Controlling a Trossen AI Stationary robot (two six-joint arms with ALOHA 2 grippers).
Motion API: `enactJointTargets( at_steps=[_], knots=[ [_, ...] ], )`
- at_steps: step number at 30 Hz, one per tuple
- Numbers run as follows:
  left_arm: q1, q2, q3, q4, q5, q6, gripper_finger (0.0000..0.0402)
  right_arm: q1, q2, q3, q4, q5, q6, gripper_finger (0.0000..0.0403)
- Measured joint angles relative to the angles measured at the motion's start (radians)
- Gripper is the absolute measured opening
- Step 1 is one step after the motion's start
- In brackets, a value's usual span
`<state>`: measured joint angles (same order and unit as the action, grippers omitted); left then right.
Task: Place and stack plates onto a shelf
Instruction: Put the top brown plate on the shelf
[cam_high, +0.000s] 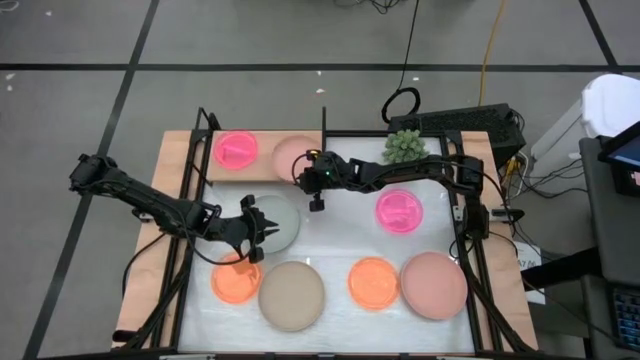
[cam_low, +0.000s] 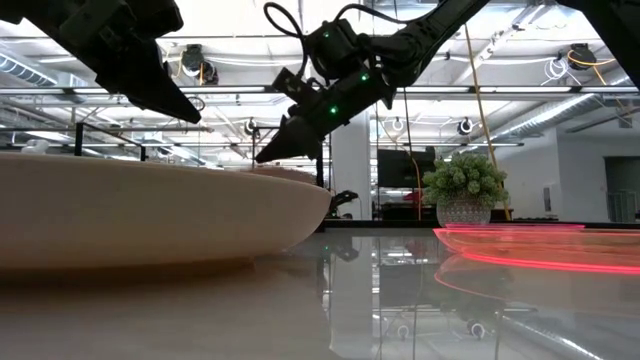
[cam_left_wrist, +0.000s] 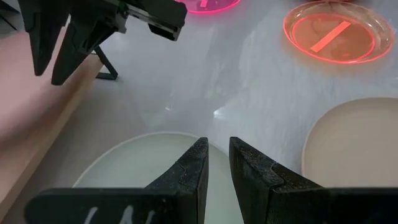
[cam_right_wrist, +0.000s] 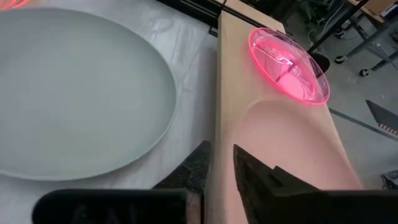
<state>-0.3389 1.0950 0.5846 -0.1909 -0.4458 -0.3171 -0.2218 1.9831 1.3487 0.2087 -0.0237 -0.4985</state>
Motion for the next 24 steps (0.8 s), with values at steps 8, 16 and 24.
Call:
enactJointTargets(
  at_steps=[8, 16, 24],
  knots=[
    [0.000, 0.000, 0.000, -0.001, 0.000, -0.001, 0.0072, 0.010, 0.000, 0.000, 0.004, 0.001, 0.012, 0.0054],
    [-0.001, 0.000, 0.000, -0.023, 0.000, -0.018, 0.0072, 0.067, -0.001, 0.000, -0.029, 0.132, 0.007, 0.0054],
    [-0.022, 0.000, 0.000, -0.023, 0.000, -0.028, 0.0072, 0.074, -0.001, 0.000, -0.173, 0.157, 0.014, 0.0042]
  ],
)
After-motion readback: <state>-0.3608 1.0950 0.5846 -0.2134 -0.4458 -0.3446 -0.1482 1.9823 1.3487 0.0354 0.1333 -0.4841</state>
